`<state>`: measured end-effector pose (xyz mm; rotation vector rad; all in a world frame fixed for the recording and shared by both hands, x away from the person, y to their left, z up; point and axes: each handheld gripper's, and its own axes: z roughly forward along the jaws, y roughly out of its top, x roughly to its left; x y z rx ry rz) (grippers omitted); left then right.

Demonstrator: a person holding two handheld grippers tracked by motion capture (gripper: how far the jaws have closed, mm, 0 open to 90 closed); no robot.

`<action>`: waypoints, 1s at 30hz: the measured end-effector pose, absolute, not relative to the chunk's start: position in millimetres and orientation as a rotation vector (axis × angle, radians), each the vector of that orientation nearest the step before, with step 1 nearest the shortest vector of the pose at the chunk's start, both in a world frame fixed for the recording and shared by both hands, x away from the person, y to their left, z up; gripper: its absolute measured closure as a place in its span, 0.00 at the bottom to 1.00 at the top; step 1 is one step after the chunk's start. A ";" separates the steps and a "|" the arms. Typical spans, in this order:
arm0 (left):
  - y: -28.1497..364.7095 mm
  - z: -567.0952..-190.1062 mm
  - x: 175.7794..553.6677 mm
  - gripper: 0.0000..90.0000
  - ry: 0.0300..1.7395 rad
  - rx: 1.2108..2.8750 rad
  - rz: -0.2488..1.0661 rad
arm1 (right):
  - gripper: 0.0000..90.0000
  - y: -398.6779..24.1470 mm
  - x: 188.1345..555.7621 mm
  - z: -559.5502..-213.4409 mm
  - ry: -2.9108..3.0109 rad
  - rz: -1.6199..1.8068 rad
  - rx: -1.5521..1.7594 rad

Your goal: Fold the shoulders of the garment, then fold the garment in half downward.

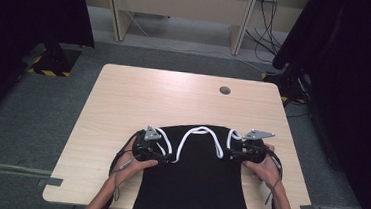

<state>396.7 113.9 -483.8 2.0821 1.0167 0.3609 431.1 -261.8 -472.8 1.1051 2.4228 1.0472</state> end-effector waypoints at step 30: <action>111.1 -464.4 457.0 0.04 1.122 2.110 0.393 | 0.24 -254.9 469.7 -450.1 2.419 1.003 1.098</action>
